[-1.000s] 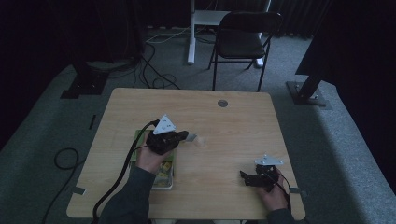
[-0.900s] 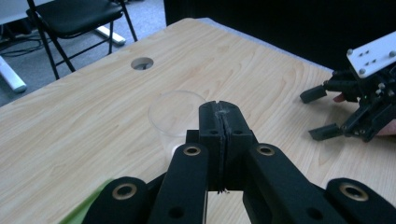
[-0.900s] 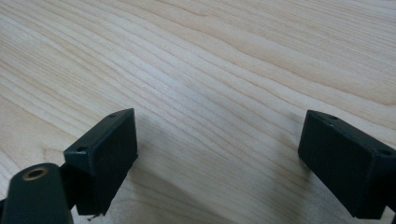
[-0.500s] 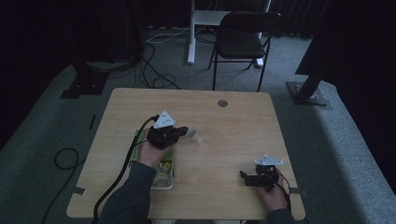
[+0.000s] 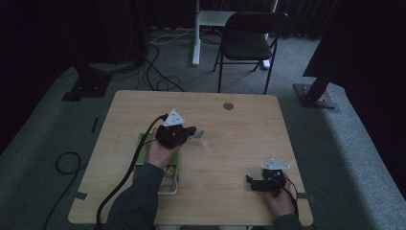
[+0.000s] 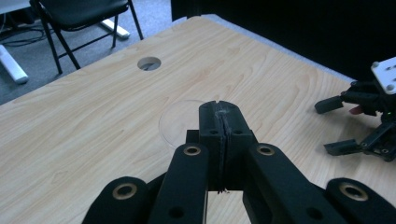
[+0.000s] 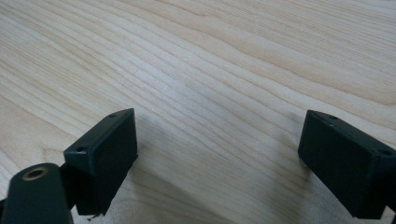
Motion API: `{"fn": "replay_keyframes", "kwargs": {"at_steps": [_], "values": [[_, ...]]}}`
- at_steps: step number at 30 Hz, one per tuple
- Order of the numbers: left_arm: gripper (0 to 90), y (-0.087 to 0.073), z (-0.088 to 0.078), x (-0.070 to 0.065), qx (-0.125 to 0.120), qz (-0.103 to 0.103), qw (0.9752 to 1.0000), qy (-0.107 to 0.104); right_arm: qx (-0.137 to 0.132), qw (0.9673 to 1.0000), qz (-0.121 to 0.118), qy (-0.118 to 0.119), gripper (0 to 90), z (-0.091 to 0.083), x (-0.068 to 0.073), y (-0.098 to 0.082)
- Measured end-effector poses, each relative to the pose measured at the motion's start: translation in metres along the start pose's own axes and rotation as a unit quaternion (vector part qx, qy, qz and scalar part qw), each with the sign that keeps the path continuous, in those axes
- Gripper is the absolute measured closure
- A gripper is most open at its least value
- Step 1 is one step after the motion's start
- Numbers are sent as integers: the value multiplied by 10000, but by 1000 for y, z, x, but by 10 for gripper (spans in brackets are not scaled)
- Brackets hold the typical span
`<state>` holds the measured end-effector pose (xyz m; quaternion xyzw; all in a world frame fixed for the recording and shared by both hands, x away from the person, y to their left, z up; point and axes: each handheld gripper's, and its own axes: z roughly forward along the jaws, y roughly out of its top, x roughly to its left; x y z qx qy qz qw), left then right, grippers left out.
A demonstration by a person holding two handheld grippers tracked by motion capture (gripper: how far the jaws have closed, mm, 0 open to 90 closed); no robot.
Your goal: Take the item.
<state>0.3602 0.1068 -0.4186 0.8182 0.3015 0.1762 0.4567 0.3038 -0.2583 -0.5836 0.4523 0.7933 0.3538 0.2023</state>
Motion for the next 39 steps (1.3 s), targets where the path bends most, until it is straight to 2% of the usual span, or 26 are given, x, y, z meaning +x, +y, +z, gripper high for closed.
{"fn": "replay_keyframes", "kwargs": {"at_steps": [2,6,11,13,17,19,21,23,29,39], "values": [[900,4,3,-1,42,34,10000,-12,-1,10000,-1,0,112,0,0,0],[900,8,9,2,51,-40,10000,-57,1,10000,-7,-1,112,0,0,0],[900,16,14,-3,69,56,9999,-94,2,10000,-10,-1,112,0,0,0],[900,18,17,-2,23,-5,9999,-136,1,10000,-8,-1,112,0,0,0],[900,18,20,2,49,-71,9999,-97,1,10000,-3,0,112,0,0,0],[900,18,21,1,49,-50,9999,-87,1,10000,-4,0,112,0,0,0],[900,22,24,-2,129,58,9999,-43,1,10000,-5,0,112,0,0,0],[900,27,26,-5,106,126,9999,-55,0,10000,-7,0,112,0,0,0],[900,37,33,-6,75,149,9999,-17,0,10000,-2,-3,113,0,0,0],[900,44,44,-2,142,137,9998,59,1,10000,4,0,113,0,0,0]]}}
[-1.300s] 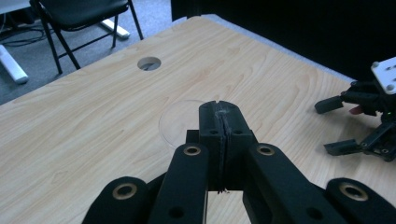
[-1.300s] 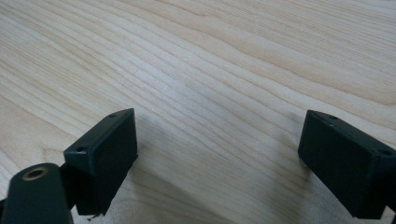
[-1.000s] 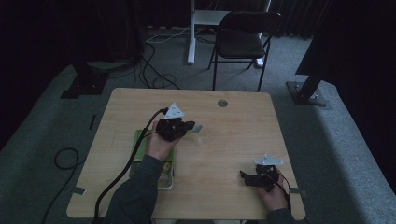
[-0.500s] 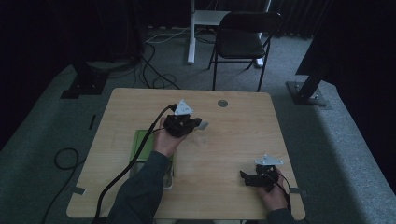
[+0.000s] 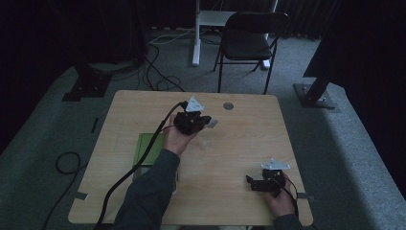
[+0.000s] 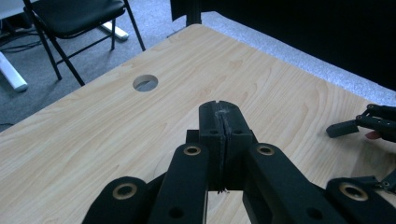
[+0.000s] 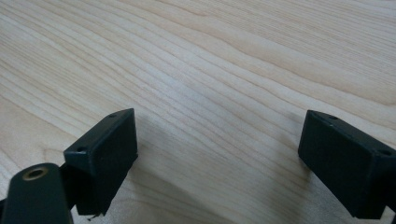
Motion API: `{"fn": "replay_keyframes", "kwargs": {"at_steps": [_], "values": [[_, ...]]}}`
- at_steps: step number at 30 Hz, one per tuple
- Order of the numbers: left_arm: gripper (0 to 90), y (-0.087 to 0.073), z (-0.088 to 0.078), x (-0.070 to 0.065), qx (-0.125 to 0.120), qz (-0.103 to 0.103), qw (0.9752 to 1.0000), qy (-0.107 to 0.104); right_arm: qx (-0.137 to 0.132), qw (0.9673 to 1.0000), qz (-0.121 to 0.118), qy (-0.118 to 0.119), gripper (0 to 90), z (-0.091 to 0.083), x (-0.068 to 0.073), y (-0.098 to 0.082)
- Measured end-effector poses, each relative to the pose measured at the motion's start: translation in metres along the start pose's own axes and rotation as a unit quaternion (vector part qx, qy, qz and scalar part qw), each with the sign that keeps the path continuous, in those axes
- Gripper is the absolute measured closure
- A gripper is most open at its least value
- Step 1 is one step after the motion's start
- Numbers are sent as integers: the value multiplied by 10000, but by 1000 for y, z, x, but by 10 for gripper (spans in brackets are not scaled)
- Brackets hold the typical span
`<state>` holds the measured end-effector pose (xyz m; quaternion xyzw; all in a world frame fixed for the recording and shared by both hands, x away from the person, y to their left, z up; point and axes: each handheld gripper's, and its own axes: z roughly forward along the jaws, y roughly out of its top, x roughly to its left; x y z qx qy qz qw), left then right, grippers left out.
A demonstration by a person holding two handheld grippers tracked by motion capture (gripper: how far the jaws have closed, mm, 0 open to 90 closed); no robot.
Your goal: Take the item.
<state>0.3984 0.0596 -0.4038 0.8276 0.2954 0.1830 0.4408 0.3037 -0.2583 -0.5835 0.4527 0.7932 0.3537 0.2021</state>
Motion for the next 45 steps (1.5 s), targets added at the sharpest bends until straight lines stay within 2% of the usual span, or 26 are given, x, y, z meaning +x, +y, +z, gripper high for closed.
{"fn": "replay_keyframes", "kwargs": {"at_steps": [7,12,20,22,24,29,33,38,45], "values": [[899,-3,10,7,124,-91,9998,103,4,10000,7,-1,112,0,0,0],[896,-4,16,11,186,-165,9996,101,4,10000,8,-1,113,0,0,0],[880,-6,20,13,262,-166,9995,78,3,10000,11,-3,113,0,0,0],[841,-6,20,13,263,-183,9995,67,3,10000,11,-4,113,0,0,0],[736,-7,21,13,252,-189,9995,79,1,10000,12,-4,113,0,0,0],[678,-6,19,13,202,-208,9996,25,3,10000,7,-4,113,0,0,0],[653,-4,11,10,120,-206,9997,-30,4,10000,10,-4,112,0,0,0],[614,-3,2,6,148,-193,9997,-50,1,10000,15,-3,113,0,0,0],[579,-9,-18,-2,71,-136,9998,-97,-2,10000,11,-10,113,0,0,0]]}}
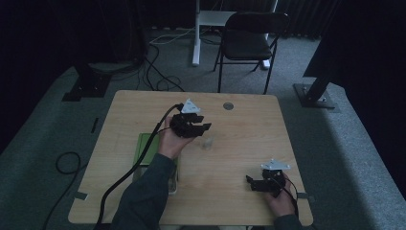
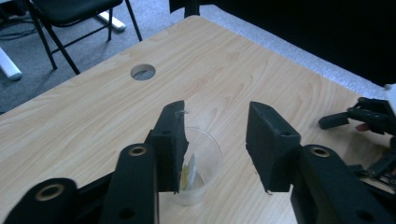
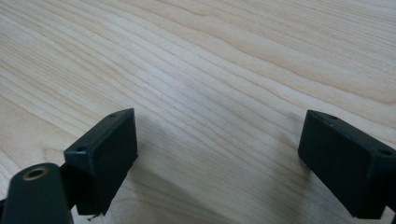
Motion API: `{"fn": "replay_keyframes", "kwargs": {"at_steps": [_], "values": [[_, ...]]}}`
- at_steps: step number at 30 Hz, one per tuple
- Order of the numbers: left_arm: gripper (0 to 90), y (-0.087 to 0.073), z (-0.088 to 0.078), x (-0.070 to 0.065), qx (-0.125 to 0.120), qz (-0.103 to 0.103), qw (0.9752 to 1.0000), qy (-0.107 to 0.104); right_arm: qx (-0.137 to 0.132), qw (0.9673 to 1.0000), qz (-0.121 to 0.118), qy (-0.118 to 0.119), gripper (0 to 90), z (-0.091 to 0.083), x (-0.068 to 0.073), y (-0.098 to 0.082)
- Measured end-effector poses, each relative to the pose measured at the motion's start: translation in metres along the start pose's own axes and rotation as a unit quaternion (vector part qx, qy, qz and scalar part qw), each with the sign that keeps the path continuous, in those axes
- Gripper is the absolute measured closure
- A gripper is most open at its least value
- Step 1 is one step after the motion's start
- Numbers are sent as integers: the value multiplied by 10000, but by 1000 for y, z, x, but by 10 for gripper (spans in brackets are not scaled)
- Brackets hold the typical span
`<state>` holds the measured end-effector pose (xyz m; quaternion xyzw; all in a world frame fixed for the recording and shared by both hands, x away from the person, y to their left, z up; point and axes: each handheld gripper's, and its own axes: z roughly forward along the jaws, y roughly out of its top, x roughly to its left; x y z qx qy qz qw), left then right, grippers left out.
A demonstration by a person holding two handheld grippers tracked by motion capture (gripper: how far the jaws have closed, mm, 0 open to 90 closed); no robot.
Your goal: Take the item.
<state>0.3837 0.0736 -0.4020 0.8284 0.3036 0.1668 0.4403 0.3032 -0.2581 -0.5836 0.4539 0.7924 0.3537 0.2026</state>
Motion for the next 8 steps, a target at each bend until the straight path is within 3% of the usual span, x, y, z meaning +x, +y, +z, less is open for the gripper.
{"fn": "replay_keyframes", "kwargs": {"at_steps": [8], "values": [[576,-15,-24,-4,-139,135,9998,0,0,10000,-4,-1,112,0,0,0]]}}
